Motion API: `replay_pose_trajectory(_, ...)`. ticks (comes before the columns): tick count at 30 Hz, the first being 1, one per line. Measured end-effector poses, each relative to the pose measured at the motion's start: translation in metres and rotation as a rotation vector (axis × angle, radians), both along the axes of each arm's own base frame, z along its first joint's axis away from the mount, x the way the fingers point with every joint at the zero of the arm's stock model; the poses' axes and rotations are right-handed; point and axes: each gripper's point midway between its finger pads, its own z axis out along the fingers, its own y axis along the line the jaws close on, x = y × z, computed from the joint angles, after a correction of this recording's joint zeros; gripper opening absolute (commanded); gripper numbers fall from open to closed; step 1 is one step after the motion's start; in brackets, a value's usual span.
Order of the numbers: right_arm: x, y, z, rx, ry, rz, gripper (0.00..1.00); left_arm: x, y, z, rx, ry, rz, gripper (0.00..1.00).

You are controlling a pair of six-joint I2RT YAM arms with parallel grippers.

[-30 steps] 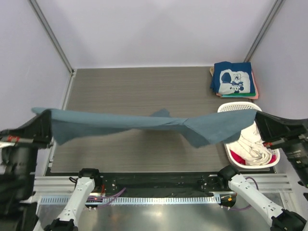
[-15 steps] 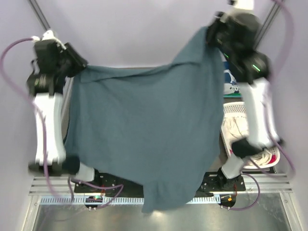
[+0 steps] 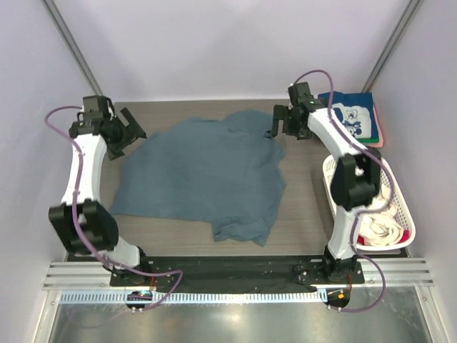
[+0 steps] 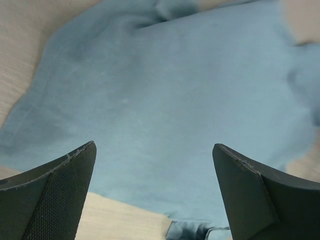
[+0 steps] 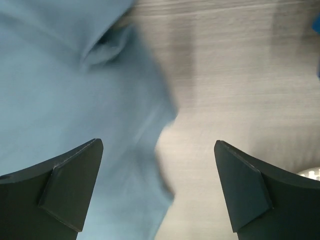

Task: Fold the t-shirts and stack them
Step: Flatten the tshirt out

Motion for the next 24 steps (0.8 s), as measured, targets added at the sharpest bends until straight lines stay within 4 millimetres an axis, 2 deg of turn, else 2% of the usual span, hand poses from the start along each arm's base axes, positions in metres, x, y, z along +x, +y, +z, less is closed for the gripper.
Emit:
replay_pose_trajectory(2,-0.018,0.009,0.046,0.073,-0.117,0.020,1.00,-0.007,-0.004,0.024,0.019,-0.111,-0.006,0.98)
replay_pose_trajectory(3,-0.025,0.014,0.069,0.113,-0.180,0.031,1.00,-0.010,-0.006,0.027,0.023,-0.137,-0.010,0.97)
replay_pose_trajectory(5,-0.038,0.023,0.109,0.188,-0.297,0.060,1.00,-0.016,-0.010,0.020,0.024,-0.154,-0.016,0.94)
replay_pose_trajectory(6,-0.042,0.028,0.125,0.227,-0.358,0.074,1.00,-0.020,-0.012,0.009,0.019,-0.136,-0.017,0.93)
replay_pose_trajectory(7,-0.046,0.034,0.128,0.251,-0.381,0.088,1.00,-0.022,-0.014,-0.004,0.014,-0.115,-0.019,0.91)
replay_pose_trajectory(9,-0.055,0.043,0.119,0.290,-0.391,0.107,1.00,-0.034,-0.018,-0.036,0.000,-0.044,-0.015,0.91)
replay_pose_trajectory(10,-0.059,0.047,0.105,0.299,-0.368,0.113,1.00,-0.041,-0.019,-0.048,-0.004,-0.016,-0.007,0.91)
replay_pose_trajectory(12,-0.076,0.054,0.061,0.310,-0.271,0.116,1.00,-0.063,-0.022,-0.076,-0.011,0.045,0.017,0.90)
replay_pose_trajectory(14,-0.105,0.060,0.014,0.316,-0.138,0.117,0.99,-0.082,-0.025,-0.091,-0.024,0.070,0.045,0.87)
replay_pose_trajectory(16,-0.130,0.067,-0.012,0.322,-0.049,0.125,1.00,-0.097,-0.027,-0.097,-0.038,0.062,0.075,0.86)
replay_pose_trajectory(20,-0.170,0.093,-0.029,0.335,0.019,0.181,0.99,-0.109,-0.032,-0.097,-0.071,0.009,0.128,0.85)
replay_pose_trajectory(24,-0.228,0.116,-0.029,0.351,0.031,0.257,0.98,-0.123,-0.030,-0.098,-0.065,-0.021,0.170,0.84)
